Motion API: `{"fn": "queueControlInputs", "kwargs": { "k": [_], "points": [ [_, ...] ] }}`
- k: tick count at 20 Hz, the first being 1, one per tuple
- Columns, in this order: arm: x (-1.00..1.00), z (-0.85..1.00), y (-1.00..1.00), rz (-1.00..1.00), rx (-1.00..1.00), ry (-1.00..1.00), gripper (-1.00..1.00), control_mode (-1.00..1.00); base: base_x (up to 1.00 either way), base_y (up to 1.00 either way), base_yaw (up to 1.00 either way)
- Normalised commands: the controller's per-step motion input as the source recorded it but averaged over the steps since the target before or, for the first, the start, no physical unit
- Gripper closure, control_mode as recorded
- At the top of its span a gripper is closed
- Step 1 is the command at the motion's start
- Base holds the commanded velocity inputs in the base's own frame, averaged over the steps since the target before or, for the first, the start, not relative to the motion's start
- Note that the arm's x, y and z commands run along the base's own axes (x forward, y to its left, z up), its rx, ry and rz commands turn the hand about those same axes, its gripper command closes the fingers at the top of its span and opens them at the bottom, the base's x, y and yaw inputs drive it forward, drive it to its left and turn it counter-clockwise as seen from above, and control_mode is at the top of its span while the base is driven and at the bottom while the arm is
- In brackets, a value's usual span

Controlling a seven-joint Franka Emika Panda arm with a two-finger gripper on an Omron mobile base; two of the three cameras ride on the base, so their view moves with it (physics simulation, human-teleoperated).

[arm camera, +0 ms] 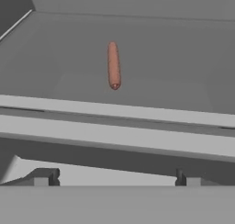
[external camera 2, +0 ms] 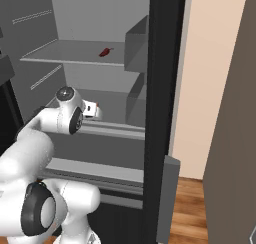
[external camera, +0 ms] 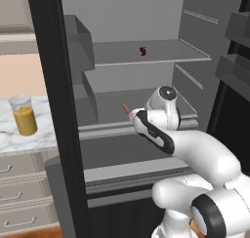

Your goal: Move the chili pepper and sausage from the second highest shelf to the top shelf to make space. Then, place the pitcher from the counter on the cleared second highest shelf.

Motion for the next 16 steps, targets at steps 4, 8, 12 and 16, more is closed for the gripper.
{"fn": "queueControlInputs", "kwargs": {
  "k": [4,8,12,16],
  "points": [
    [0.45,-0.06,0.00,0.00,0.00,0.04,-1.00,-1.00,0.00,0.00,0.00],
    [0.29,-0.07,0.01,0.00,0.00,0.02,-1.00,-1.00,0.00,0.00,0.00],
    [0.22,-0.10,0.08,0.00,0.00,0.00,-1.00,-1.00,0.00,0.00,0.00],
    [0.24,-0.14,0.07,0.00,0.00,0.00,-1.00,-1.00,0.00,0.00,0.00]
  ]
}}
